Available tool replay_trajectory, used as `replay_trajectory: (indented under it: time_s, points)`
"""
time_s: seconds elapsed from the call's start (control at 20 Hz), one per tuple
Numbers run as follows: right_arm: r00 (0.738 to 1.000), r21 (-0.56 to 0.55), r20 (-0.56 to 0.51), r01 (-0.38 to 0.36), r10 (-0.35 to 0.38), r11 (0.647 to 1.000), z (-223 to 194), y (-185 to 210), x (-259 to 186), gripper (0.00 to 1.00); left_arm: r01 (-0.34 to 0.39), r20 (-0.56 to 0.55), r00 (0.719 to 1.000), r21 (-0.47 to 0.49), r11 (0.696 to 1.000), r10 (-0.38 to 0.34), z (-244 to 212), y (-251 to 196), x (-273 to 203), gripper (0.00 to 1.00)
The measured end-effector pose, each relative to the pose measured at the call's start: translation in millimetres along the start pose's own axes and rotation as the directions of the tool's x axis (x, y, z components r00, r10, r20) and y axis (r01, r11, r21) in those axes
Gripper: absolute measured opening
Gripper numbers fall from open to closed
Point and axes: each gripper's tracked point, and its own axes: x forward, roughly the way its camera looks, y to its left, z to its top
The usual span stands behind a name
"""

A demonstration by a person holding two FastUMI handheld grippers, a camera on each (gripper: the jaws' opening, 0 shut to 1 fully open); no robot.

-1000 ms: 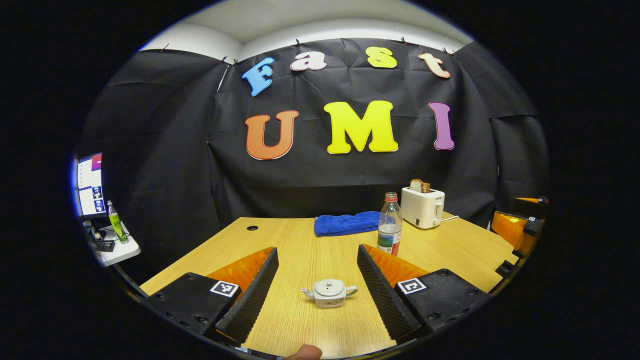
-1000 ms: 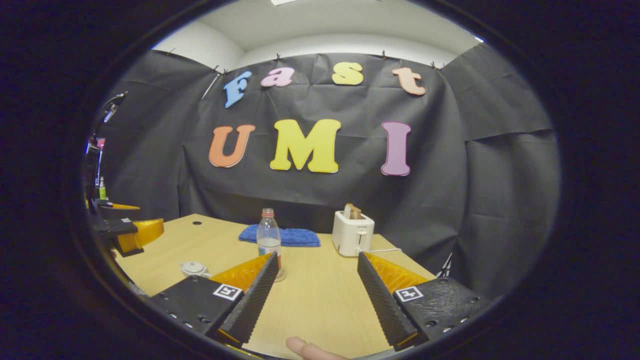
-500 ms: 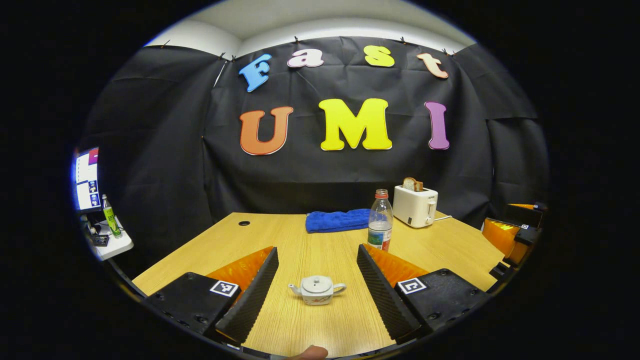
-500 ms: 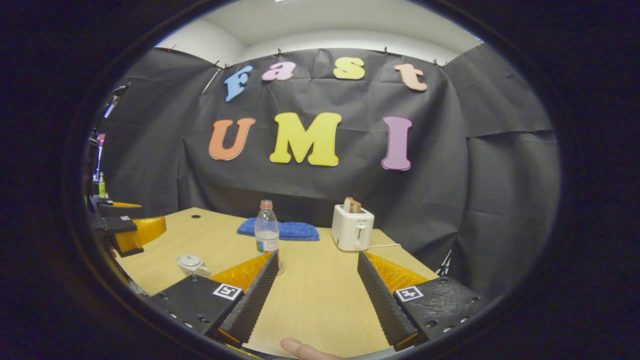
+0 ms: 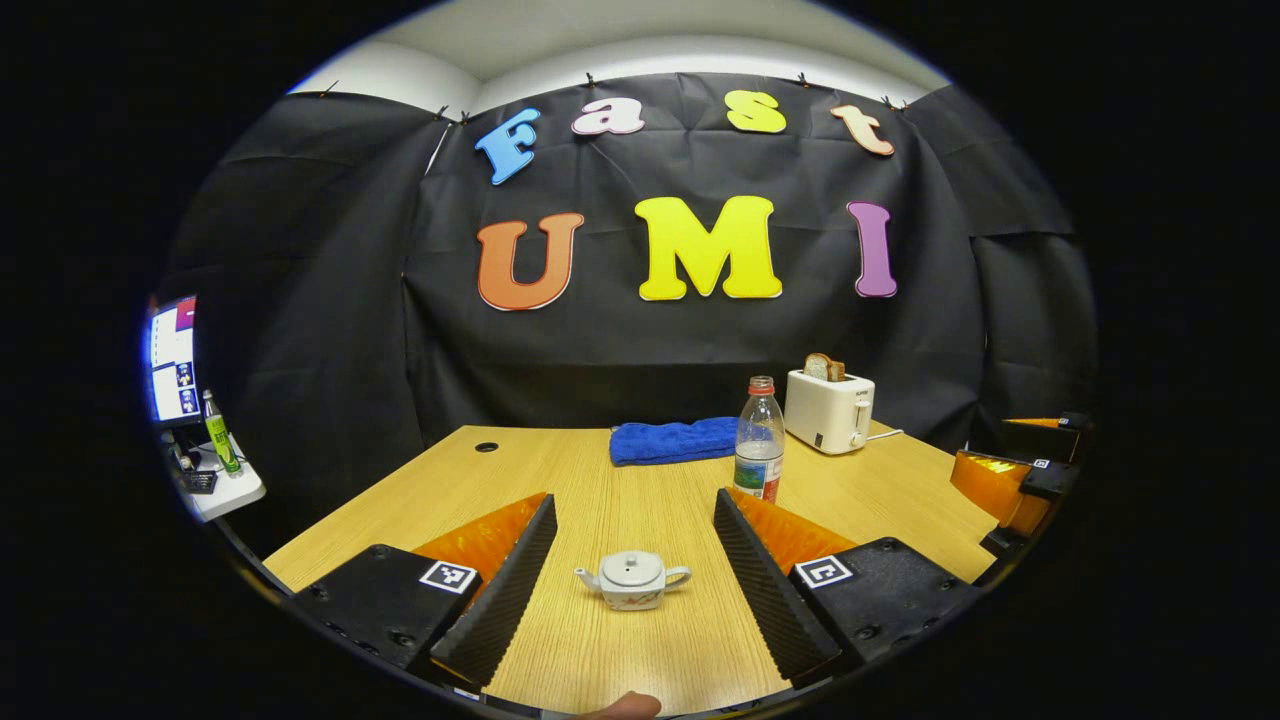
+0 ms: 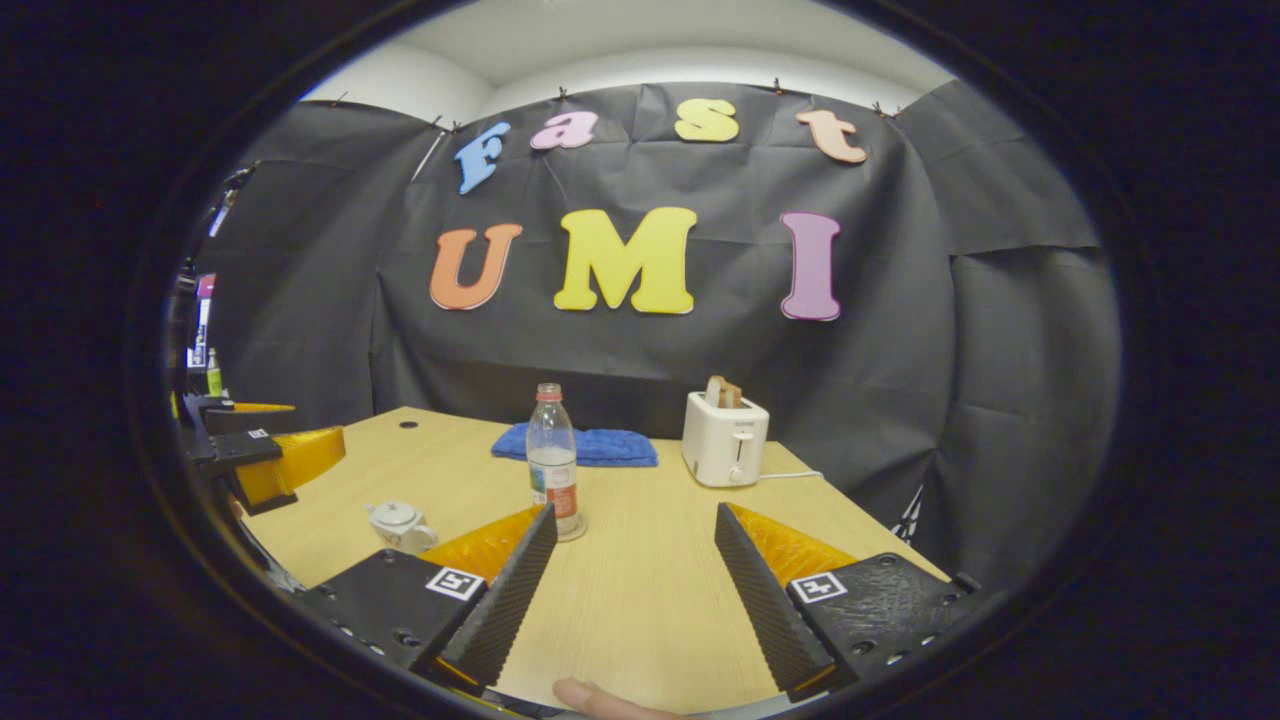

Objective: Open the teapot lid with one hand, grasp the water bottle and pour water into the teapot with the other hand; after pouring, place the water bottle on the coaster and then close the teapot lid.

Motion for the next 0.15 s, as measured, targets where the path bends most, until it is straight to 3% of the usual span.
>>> replay_trajectory:
  time_s: [0.15]
  points:
    - [1.000,0.004,-0.002,0.008,-0.008,1.000,0.8,-3.2,2.6,0.95,0.005,0.008,1.000,0.003,1.000,-0.005,1.3,-1.6,-0.6,0.99]
